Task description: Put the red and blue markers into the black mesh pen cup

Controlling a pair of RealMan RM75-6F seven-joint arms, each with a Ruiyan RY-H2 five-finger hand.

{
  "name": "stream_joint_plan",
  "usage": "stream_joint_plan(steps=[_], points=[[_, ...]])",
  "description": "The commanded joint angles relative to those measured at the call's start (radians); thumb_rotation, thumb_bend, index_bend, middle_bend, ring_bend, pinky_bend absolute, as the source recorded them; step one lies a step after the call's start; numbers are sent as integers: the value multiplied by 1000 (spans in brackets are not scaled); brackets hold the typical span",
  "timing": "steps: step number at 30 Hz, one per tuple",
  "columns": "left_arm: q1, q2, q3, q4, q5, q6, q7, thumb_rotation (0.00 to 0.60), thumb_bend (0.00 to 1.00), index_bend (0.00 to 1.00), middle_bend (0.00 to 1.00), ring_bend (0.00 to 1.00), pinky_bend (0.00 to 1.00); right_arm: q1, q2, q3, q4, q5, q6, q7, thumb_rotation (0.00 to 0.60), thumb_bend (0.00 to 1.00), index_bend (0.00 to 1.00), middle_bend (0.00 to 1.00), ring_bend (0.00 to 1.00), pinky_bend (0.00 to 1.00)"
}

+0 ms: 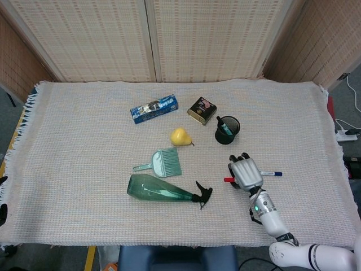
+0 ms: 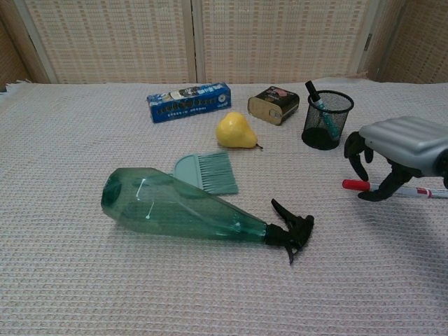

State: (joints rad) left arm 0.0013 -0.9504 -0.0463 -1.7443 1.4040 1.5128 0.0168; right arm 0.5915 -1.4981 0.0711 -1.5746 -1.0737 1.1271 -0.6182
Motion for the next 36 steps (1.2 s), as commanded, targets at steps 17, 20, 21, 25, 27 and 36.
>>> stream_joint_plan(steps=[17,20,21,25,27,36], points=[[8,4,2,-14,12,19,13,600,511,138,10,0,281,35,173,348,107,-197,-69,1254,600,254,742,284,407,327],[7,1,2,-13,11,18,20,600,511,137,9,0,281,69,165,387,203,-164,-130,1379,600,268,741,286,410,333],[7,0,2,-14,11,17,23,600,511,137,9,0,281,84,157,401,240,-150,-156,1421,600,270,741,286,410,334],[6,-4,-1,-13,5,17,34,600,511,137,10,0,282,141,112,414,369,-136,-227,1497,600,276,740,286,410,335],[7,-5,-4,-13,-3,18,37,600,511,138,9,0,281,171,77,410,439,-136,-258,1518,600,278,740,286,410,336],[4,-7,-15,1,-33,6,27,600,511,137,10,0,281,243,-59,366,693,-176,-328,1648,600,288,740,286,410,337]])
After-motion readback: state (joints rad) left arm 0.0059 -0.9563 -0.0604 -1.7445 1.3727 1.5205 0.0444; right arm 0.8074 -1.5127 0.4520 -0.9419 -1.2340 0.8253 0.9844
